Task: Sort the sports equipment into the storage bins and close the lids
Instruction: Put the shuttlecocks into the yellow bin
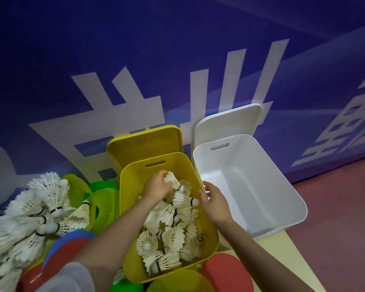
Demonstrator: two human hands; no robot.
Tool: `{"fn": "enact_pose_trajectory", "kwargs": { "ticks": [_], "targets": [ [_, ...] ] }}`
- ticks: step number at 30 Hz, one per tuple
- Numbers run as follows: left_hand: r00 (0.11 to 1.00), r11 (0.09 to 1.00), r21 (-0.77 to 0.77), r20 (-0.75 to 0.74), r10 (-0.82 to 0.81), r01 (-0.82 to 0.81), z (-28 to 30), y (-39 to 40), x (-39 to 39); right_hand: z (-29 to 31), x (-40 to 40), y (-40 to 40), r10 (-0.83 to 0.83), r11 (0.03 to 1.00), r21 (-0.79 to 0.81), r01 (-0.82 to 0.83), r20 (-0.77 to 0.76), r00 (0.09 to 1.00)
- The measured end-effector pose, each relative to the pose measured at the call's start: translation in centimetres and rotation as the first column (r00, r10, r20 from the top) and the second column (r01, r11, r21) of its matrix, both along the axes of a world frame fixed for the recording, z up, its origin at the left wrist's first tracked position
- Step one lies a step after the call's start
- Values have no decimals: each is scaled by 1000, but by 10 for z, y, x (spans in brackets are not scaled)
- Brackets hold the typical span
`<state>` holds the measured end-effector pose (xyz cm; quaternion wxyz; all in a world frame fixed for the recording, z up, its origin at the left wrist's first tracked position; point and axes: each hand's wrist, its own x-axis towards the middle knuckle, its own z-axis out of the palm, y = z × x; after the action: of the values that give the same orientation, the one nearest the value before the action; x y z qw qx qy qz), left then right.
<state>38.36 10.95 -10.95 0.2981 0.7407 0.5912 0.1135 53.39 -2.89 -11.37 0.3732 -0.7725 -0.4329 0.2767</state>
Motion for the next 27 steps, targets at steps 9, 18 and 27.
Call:
{"fn": "enact_pose_trajectory", "kwargs": {
  "ticks": [9, 18, 27],
  "targets": [
    [996, 987, 151, -80, -36, 47, -2, -20, -48, 0, 1, 0, 14, 1000, -10, -14, 10, 1000],
    [983, 966, 248, 181, 24, -69, 54, -60, -105, 24, -6, -11, 28, 999, -21, -24, 228, 973],
    [911, 959, 195, 396, 115, -206, 61, -102, -203, 62, -112, -25, 213, 914, 304, -268, 202, 956]
  ]
}}
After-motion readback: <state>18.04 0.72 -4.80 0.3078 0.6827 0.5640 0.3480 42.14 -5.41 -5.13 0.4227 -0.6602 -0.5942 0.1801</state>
